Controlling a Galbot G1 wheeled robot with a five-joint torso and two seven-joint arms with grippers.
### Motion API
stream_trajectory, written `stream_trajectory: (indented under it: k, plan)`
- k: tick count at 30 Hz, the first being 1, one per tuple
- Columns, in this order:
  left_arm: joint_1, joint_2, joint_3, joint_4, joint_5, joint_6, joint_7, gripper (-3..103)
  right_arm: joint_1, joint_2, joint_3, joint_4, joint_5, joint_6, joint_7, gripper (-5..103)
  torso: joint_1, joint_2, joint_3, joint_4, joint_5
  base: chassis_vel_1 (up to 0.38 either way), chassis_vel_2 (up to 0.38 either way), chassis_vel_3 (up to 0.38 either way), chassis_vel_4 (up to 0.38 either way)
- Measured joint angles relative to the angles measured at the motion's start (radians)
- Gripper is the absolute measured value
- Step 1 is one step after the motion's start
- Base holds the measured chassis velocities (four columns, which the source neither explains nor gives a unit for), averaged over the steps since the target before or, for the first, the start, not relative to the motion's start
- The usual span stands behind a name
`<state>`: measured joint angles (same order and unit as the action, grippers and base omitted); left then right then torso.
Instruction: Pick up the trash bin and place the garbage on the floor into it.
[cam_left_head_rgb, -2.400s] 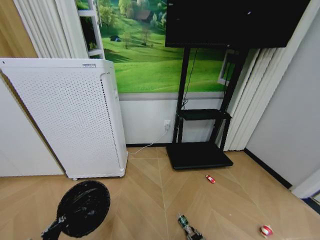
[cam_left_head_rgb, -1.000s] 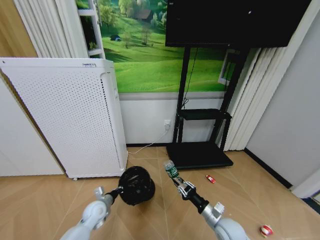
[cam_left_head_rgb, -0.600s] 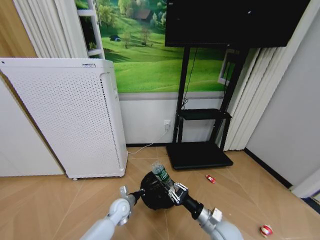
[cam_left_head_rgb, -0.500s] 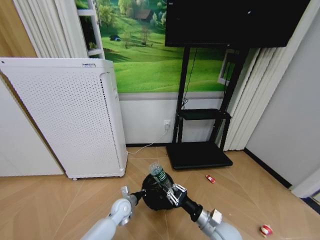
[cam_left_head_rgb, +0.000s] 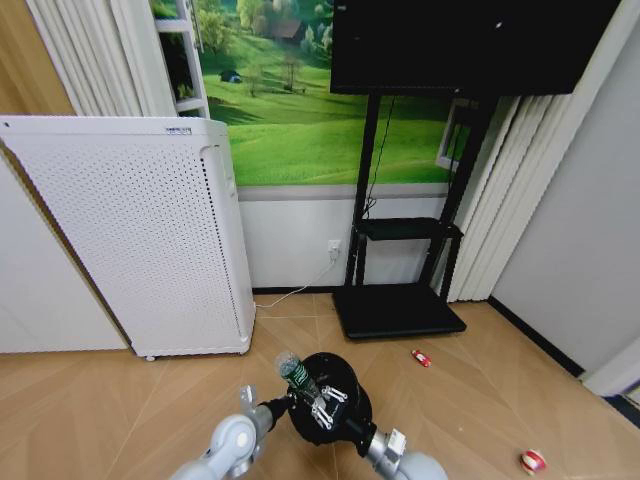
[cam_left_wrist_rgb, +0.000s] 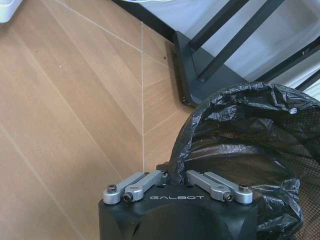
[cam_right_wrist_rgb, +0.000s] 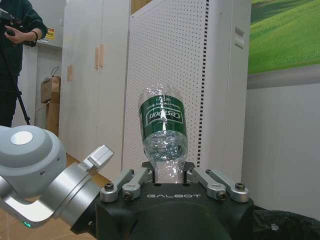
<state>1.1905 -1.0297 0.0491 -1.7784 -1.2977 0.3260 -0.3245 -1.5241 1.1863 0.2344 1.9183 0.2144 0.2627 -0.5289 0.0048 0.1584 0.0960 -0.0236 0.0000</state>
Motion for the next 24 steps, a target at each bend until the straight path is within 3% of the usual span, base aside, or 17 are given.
stream_trajectory:
  k: [4, 10, 12, 13, 15, 17, 18, 19, 24]
  plan:
    - [0.057, 0.006, -0.036, -0.038, 0.001, 0.001, -0.003, 2, 0.003, 0.002, -0.018, -0.008, -0.005, 0.0, 0.005, 30, 0.0, 0.0, 0.0, -0.0001, -0.0001, 0.0, 0.0, 0.0, 0.0]
    - [0.206, 0.018, -0.124, -0.122, 0.017, 0.001, -0.013, 2, -0.002, 0.019, -0.049, 0.001, -0.002, -0.015, 0.025, 57, 0.0, 0.0, 0.0, -0.0001, 0.0, 0.0, 0.0, 0.0, 0.0]
    - [0.218, 0.019, -0.131, -0.127, 0.021, 0.001, -0.013, 2, -0.003, 0.019, -0.049, 0.006, -0.001, -0.017, 0.026, 57, 0.0, 0.0, 0.0, -0.0002, 0.0, 0.0, 0.0, 0.0, 0.0]
    - [0.241, 0.022, -0.147, -0.14, 0.028, 0.0, -0.016, 2, -0.007, 0.019, -0.046, 0.018, 0.003, -0.022, 0.028, 69, 0.0, 0.0, 0.0, -0.0001, 0.0, 0.0, 0.0, 0.0, 0.0]
    - [0.25, 0.022, -0.154, -0.148, 0.029, -0.001, -0.018, 2, -0.01, 0.019, -0.044, 0.022, 0.004, -0.024, 0.029, 69, 0.0, 0.0, 0.0, -0.0001, -0.0001, 0.0, 0.0, 0.0, 0.0]
    - [0.281, 0.022, -0.182, -0.173, 0.031, -0.007, -0.031, 2, -0.019, 0.02, -0.037, 0.031, 0.005, -0.024, 0.03, 80, 0.0, 0.0, 0.0, -0.0003, -0.0001, 0.0, 0.0, 0.0, 0.0]
    - [0.281, 0.022, -0.182, -0.173, 0.031, -0.007, -0.031, 2, -0.019, 0.02, -0.037, 0.031, 0.005, -0.024, 0.03, 80, 0.0, 0.0, 0.0, -0.0003, -0.0001, 0.0, 0.0, 0.0, 0.0]
    - [0.3, 0.019, -0.199, -0.188, 0.034, -0.014, -0.043, 2, -0.026, 0.024, -0.031, 0.038, 0.005, -0.024, 0.031, 90, 0.0, 0.0, 0.0, -0.0003, -0.0001, 0.0, 0.0, 0.0, 0.0]
    - [0.36, 0.003, -0.275, -0.23, 0.034, -0.036, -0.099, 2, -0.048, 0.039, -0.003, 0.081, 0.025, -0.032, 0.063, 99, 0.0, 0.0, 0.0, 0.0002, 0.0001, 0.0, 0.0, 0.0, 0.0]
